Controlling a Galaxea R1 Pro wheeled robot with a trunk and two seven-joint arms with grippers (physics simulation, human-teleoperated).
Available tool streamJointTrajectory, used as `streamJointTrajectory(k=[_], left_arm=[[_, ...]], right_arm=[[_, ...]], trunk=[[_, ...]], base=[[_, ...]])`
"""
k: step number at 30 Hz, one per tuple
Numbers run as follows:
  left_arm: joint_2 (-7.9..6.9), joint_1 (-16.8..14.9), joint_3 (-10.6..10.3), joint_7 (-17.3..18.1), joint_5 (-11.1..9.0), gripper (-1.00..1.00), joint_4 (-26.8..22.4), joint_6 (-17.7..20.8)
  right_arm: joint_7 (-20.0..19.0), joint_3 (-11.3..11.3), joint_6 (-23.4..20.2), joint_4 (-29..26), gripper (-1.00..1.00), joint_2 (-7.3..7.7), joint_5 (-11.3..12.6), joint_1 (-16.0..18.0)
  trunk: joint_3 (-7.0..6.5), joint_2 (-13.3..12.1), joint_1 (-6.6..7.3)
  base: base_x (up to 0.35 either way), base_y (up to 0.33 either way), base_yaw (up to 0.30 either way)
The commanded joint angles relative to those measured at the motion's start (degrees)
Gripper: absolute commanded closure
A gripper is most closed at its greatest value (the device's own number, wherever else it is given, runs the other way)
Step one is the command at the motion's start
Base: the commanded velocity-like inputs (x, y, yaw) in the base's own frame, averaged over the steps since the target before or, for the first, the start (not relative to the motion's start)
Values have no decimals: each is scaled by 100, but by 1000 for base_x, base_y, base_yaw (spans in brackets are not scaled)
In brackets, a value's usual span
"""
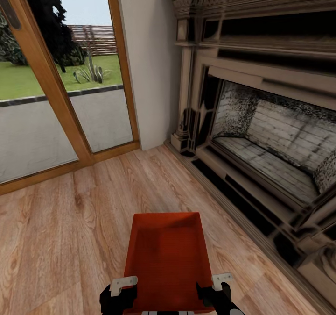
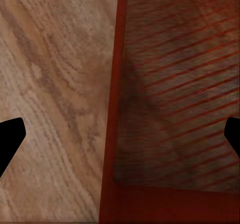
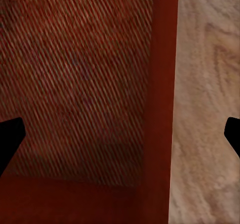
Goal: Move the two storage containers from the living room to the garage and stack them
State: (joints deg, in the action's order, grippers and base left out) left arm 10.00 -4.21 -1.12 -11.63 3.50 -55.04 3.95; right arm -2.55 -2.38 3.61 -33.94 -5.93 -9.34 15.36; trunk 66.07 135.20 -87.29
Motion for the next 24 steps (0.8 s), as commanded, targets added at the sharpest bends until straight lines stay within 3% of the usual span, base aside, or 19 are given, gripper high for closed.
streamJointTrajectory(k=[1, 6, 18, 24], left_arm=[[0, -1, -10, -32, 37, -100, -17, 83], [0, -1, -11, -32, 37, -100, -23, 133], [0, -1, -11, -41, 37, -100, -24, 133], [0, -1, -11, -41, 37, -100, -24, 133]], right_arm=[[-27, -26, 17, 1, -100, -4, -46, 2], [-27, -26, 17, -1, -100, -4, -46, 2], [-27, -26, 17, 1, -100, -4, -47, 2], [-28, -26, 17, 1, -100, -4, -50, 2]], trunk=[[4, 2, 1], [4, 2, 1], [220, 483, -263], [220, 483, -263]], base=[[0, 0, 0], [0, 0, 0], [0, 0, 0], [0, 0, 0]])
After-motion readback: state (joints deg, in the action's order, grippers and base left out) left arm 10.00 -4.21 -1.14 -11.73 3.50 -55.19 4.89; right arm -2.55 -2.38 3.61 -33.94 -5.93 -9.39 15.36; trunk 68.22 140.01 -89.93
